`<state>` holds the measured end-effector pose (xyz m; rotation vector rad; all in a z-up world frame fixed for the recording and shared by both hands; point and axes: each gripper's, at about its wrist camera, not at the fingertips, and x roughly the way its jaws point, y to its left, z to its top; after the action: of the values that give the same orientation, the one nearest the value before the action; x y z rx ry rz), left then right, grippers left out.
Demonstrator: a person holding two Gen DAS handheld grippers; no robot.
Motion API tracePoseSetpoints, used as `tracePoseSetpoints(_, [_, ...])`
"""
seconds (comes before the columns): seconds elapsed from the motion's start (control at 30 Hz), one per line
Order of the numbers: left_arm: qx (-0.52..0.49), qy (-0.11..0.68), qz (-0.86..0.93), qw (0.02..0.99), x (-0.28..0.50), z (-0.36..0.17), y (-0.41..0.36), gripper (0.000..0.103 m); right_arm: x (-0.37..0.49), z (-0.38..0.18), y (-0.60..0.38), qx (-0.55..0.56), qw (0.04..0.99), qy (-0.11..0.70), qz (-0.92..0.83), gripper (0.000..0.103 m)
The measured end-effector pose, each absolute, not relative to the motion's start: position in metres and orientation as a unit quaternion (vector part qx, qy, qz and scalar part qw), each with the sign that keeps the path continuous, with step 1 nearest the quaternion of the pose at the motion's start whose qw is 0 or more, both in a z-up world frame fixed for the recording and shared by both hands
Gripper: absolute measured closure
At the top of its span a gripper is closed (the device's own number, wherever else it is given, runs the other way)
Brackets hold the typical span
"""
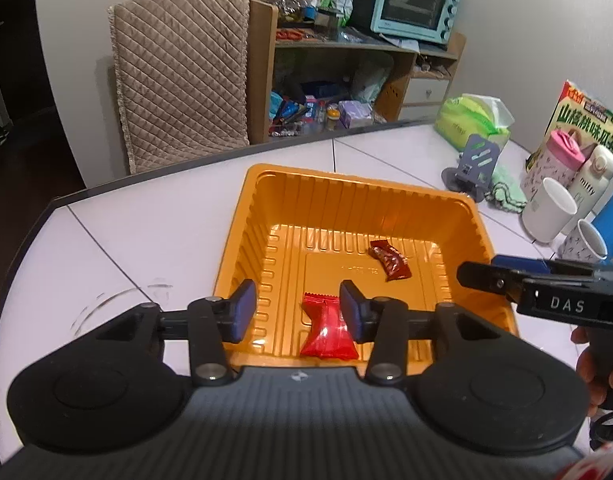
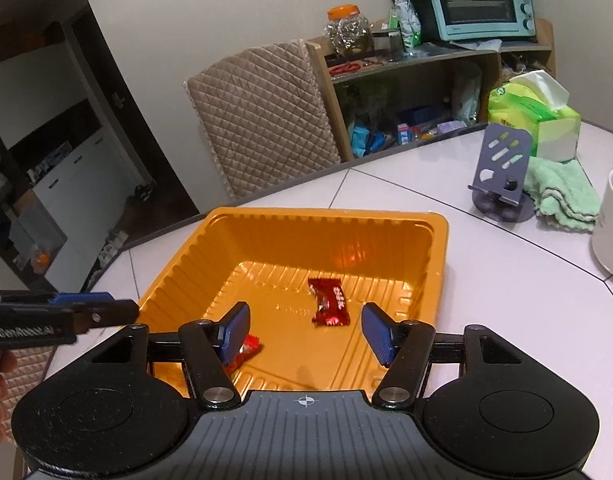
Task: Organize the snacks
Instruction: 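Open the left tool and the right tool to drop candies into the tray, then move both tools back toward the snack pile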
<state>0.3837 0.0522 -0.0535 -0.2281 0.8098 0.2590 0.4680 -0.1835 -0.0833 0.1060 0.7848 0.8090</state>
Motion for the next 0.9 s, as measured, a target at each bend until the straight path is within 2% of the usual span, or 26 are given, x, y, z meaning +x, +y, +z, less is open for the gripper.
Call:
tracePoseSetpoints(0.47, [-0.126,0.384,0.153,0.902,0.311,-0.016,0.034,0.054,0.421,-0.064,-0.241,0.086,0.840,0.376,0.381,0.039])
tracePoseSetpoints(0.9, [-0.139,0.390,0.161,0.896,0.234,-0.011,0.025,0.053,0.358,-0.050,-0.274,0.094,0.843,0.389,0.358,0.037])
